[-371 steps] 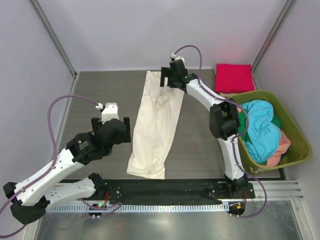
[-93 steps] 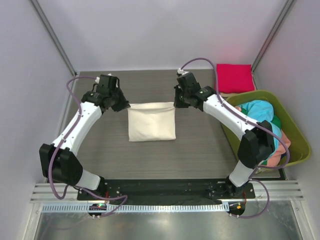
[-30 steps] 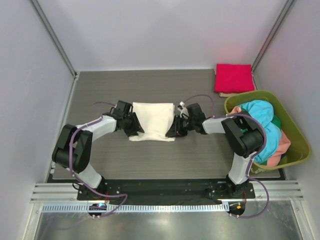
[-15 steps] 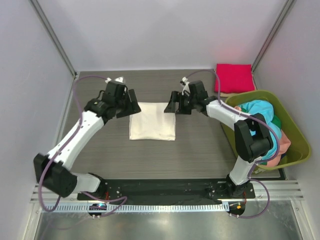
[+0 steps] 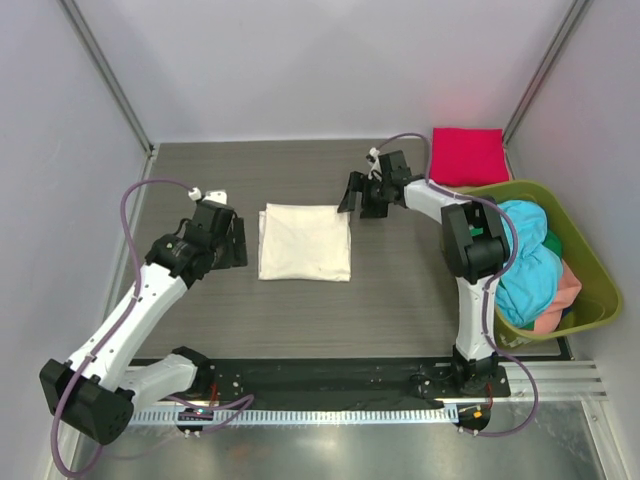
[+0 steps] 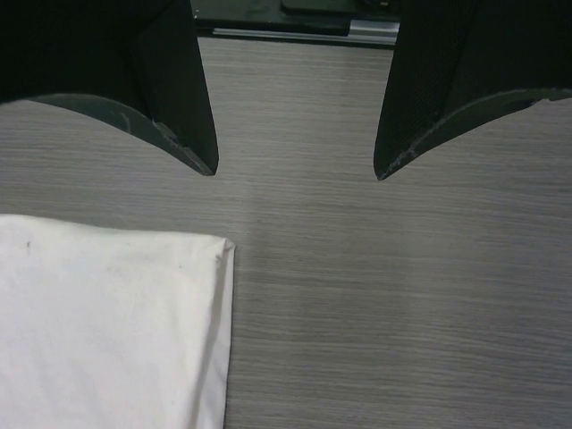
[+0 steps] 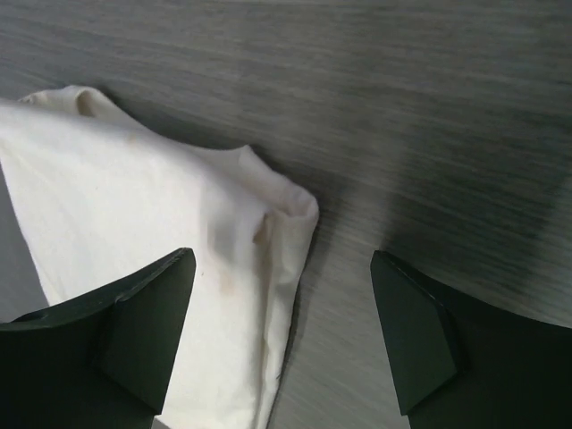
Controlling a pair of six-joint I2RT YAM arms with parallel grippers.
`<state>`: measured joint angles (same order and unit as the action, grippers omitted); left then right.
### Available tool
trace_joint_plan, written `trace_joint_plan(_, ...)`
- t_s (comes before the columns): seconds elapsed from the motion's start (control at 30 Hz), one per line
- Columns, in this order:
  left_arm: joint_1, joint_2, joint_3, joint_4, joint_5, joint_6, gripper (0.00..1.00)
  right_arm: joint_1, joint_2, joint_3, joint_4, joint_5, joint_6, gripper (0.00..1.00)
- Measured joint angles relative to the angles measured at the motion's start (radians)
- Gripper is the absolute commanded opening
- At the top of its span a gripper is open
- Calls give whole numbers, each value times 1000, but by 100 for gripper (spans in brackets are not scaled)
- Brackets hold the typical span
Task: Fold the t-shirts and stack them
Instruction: Neatly place the folded tshirt to the corner
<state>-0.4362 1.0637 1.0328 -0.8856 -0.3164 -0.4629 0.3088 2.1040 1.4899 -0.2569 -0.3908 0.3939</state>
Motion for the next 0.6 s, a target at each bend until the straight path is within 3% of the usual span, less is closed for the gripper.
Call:
trace_joint_plan(0.13, 5, -1, 0, 6, -17, 6, 72, -1, 50, 42, 25, -42, 3, 80)
trace_joint_plan(0.37, 8, -1, 0, 6, -24, 13, 71, 8, 63, -10, 138, -107, 36, 58)
trace_joint_plan(0.47, 8, -1, 0, 6, -24, 19, 71, 11, 66, -63, 232, -159, 67, 46)
trace_joint_plan(0.53, 8, -1, 0, 6, -24, 20, 72, 12, 74, -96, 298, -193, 91, 30)
trace_joint_plan(0.6, 8, -1, 0, 6, -24, 21, 71, 13, 85, -127, 358, -230, 122, 24)
